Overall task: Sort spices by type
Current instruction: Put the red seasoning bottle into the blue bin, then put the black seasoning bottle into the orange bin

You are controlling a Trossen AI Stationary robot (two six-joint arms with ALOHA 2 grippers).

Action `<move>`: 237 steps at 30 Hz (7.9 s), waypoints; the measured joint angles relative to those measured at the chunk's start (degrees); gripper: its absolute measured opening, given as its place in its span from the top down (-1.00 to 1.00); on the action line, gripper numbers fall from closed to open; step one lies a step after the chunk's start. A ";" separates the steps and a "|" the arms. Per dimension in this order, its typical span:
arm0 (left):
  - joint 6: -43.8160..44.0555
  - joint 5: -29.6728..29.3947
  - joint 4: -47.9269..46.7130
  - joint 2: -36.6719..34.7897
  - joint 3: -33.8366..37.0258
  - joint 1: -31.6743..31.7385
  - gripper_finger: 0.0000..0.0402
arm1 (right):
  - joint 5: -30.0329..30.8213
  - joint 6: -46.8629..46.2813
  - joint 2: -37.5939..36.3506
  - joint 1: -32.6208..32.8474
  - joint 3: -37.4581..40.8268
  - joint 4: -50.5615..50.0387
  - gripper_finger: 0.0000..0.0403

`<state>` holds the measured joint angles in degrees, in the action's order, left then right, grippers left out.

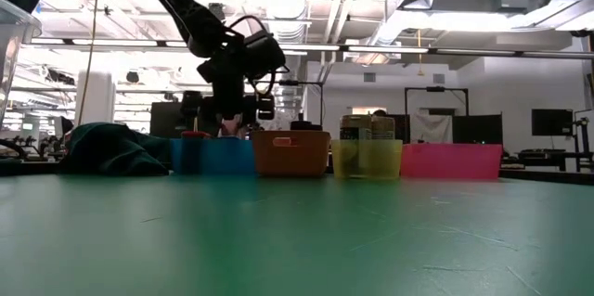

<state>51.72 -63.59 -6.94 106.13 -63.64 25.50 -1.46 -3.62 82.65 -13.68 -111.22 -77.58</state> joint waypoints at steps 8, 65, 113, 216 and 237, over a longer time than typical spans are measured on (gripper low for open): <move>-0.17 7.78 0.89 1.51 0.00 2.01 0.09 | 0.00 0.22 0.00 0.21 0.02 -0.02 -0.88; -1.98 8.94 -1.75 1.29 0.00 -1.86 -0.58 | 0.05 0.50 0.00 0.10 0.02 -0.46 -0.88; -34.72 81.52 -8.80 -27.54 -0.02 -20.37 -0.52 | 9.15 -22.70 1.21 14.26 11.52 3.83 -0.88; -30.74 41.65 -32.64 -48.48 -0.02 -19.72 -0.52 | 4.37 8.86 19.74 19.75 22.21 20.64 -0.15; -24.43 37.94 -26.99 -47.65 -0.04 -19.69 -0.52 | 6.73 19.19 20.14 -3.31 12.48 32.14 -0.15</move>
<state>27.30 -25.64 -33.93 58.48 -63.68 5.80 5.28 15.58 102.80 -17.00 -98.74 -45.44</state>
